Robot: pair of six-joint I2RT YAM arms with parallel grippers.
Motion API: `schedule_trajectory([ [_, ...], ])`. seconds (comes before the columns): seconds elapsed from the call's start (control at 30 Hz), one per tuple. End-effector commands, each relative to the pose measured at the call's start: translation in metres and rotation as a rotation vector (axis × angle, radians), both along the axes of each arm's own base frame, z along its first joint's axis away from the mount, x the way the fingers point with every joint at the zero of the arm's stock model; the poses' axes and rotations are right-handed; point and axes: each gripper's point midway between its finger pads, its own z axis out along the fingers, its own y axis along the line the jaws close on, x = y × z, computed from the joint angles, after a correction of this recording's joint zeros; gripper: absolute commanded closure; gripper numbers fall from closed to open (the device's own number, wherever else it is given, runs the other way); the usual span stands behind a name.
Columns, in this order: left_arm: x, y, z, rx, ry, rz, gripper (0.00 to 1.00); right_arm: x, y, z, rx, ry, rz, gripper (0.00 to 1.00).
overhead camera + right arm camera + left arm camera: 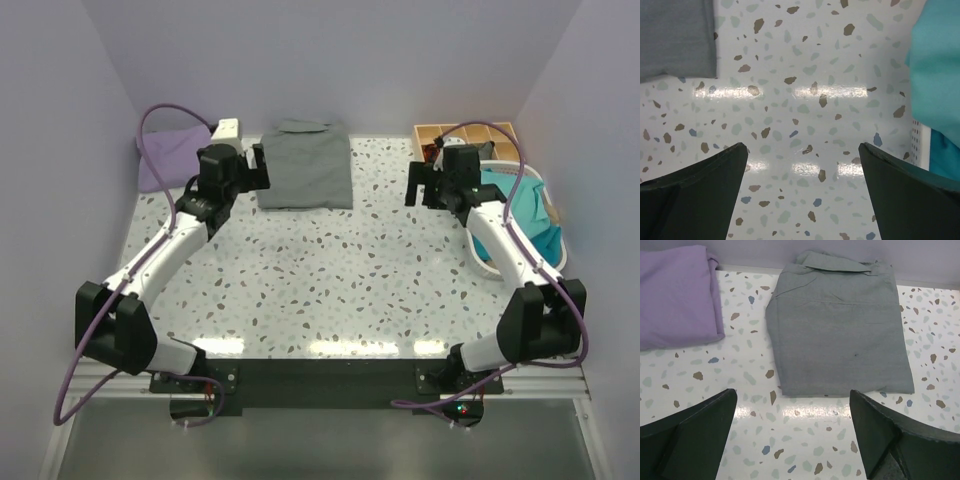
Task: Fold and stack the t-shirts
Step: Grab the tshirt from the pile
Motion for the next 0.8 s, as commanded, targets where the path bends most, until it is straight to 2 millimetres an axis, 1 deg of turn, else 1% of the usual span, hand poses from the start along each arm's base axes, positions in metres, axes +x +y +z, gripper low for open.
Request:
schedule_trajectory([
  [0.0, 0.004, 0.006, -0.01, -0.043, 0.035, -0.004, 0.0, 0.004, -0.028, 0.032, -0.099, -0.125, -0.109, 0.01],
  [0.03, 0.005, 0.005, -0.014, -0.063, 0.051, -0.019, 0.0, 0.002, -0.037, 0.035, -0.13, -0.135, -0.15, 0.01],
  [0.07, 0.006, 0.004, -0.018, -0.079, 0.064, -0.032, 0.0, 0.003, -0.051, 0.035, -0.175, -0.143, -0.219, 0.01],
  [0.1, 0.007, 0.004, -0.023, -0.1, 0.081, -0.049, 0.0, 0.0, -0.074, 0.039, -0.25, -0.149, -0.326, 0.01],
  [0.13, 0.008, 0.001, -0.021, -0.11, 0.075, -0.063, 0.0, -0.001, -0.083, 0.041, -0.292, -0.142, -0.362, 0.01],
  [0.2, 0.007, -0.005, -0.023, -0.119, 0.075, -0.106, 0.0, 0.002, -0.094, 0.052, -0.345, -0.142, -0.415, 0.01],
  [0.23, 0.009, -0.008, -0.021, -0.122, 0.065, -0.118, 0.0, 0.001, -0.104, 0.059, -0.379, -0.15, -0.463, 0.01],
  [0.27, 0.009, -0.009, -0.021, -0.126, 0.061, -0.126, 0.0, 0.004, -0.107, 0.064, -0.386, -0.165, -0.48, 0.01],
  [0.37, 0.01, -0.016, -0.019, -0.149, 0.056, -0.159, 0.0, 0.008, -0.117, 0.065, -0.402, -0.191, -0.512, 0.01],
  [0.47, 0.007, -0.019, -0.023, -0.157, 0.056, -0.176, 0.0, 0.011, -0.129, 0.055, -0.41, -0.161, -0.533, 0.03],
  [0.5, 0.005, -0.018, -0.028, -0.154, 0.063, -0.171, 0.0, 0.013, -0.134, 0.044, -0.419, -0.13, -0.535, 0.04],
  [0.53, 0.005, -0.018, -0.029, -0.153, 0.061, -0.172, 0.0, 0.013, -0.142, 0.039, -0.417, -0.113, -0.559, 0.03],
  [0.57, 0.005, -0.018, -0.031, -0.152, 0.066, -0.17, 0.0, 0.014, -0.145, 0.036, -0.413, -0.094, -0.563, 0.04],
  [0.6, 0.004, -0.02, -0.035, -0.156, 0.074, -0.184, 0.0, 0.017, -0.148, 0.026, -0.415, -0.072, -0.57, 0.04],
  [0.63, 0.005, -0.021, -0.036, -0.159, 0.073, -0.189, 0.0, 0.019, -0.154, 0.023, -0.413, -0.065, -0.586, 0.05],
  [0.7, 0.003, -0.025, -0.043, -0.165, 0.09, -0.209, 0.0, 0.023, -0.159, 0.018, -0.416, -0.053, -0.594, 0.09],
  [0.73, 0.007, -0.027, -0.038, -0.173, 0.061, -0.216, 0.01, 0.026, -0.161, 0.01, -0.42, -0.038, -0.598, 0.11],
  [0.77, 0.007, -0.029, -0.039, -0.174, 0.064, -0.223, 0.02, 0.031, -0.162, 0.01, -0.418, -0.05, -0.603, 0.17],
])
